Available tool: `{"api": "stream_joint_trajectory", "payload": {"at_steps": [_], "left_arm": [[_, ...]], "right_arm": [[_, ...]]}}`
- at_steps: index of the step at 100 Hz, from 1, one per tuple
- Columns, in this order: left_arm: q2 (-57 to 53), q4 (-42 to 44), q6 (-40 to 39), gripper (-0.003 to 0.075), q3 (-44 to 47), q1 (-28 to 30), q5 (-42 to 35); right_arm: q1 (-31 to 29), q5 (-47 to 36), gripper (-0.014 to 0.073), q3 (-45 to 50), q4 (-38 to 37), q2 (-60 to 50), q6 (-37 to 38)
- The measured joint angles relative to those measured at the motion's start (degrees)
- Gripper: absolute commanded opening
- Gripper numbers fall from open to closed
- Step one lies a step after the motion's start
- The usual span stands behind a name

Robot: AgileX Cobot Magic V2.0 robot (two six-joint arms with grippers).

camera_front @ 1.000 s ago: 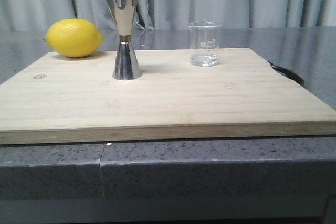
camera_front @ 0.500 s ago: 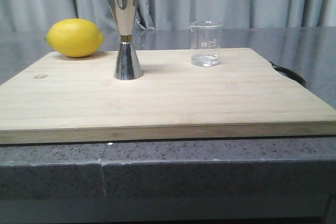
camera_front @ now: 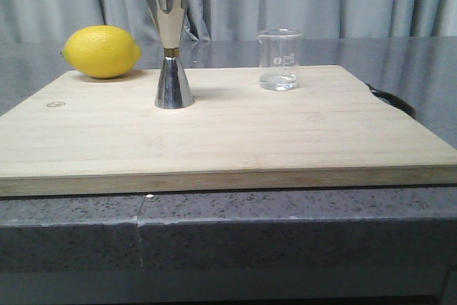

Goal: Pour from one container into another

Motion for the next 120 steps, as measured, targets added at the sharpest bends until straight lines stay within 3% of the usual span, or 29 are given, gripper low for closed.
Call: {"api": "stream_joint_trajectory", "payload": {"at_steps": [120], "left_arm": [[0.0,0.8,-0.1,-0.0019,0.0,0.0,0.2]], "right_arm": [[0.0,0.1,-0.0052,0.1,0.0,0.0,0.0]]}}
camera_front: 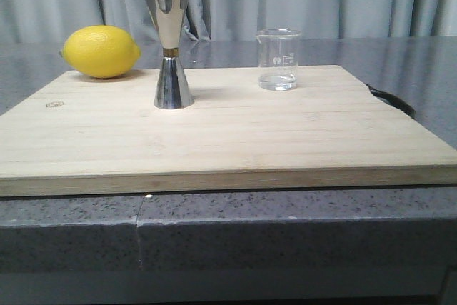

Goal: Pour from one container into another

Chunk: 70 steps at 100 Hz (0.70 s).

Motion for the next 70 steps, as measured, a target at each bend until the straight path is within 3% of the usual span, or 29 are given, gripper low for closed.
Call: {"api": "stream_joint_trajectory", "payload": {"at_steps": [8,25,54,70], "left_arm": [[0.0,0.0,0.0,-0.0019,0.0,0.0,0.0],[0.0,0.0,0.0,-0.0020,0.0,0.0,0.0],[0.0,0.0,0.0,-0.0019,0.0,0.0,0.0],[0.0,0.0,0.0,-0.0019,0.0,0.0,0.0]], "right_arm": [[0.0,0.0,-0.0052,0.7,1.1,-0.4,0.0],[0.0,1.5,-0.0052,4.2,13.3,-6.9,-1.3],[0.0,2.3,-0.0052,15.7,22.7,-20.7,-4.8],[0.0,5.5,-0.0052,16.0,26.6,-25.6,-8.3]]}}
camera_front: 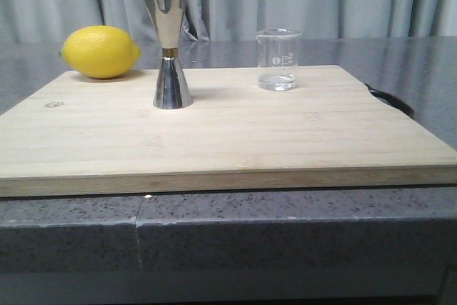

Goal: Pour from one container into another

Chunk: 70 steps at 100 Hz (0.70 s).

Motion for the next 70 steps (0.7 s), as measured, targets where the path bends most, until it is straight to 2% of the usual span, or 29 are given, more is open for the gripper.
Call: {"api": "stream_joint_trajectory", "payload": {"at_steps": [31,70], "left_arm": [[0.0,0.0,0.0,-0.0019,0.0,0.0,0.0],[0.0,0.0,0.0,-0.0019,0.0,0.0,0.1]], "right_arm": [[0.0,6.6,-0.0052,0.0,1.7,-6.0,-2.8],[-0.5,8.7,-0.0052,0.0,1.7,-6.4,-2.9]]}}
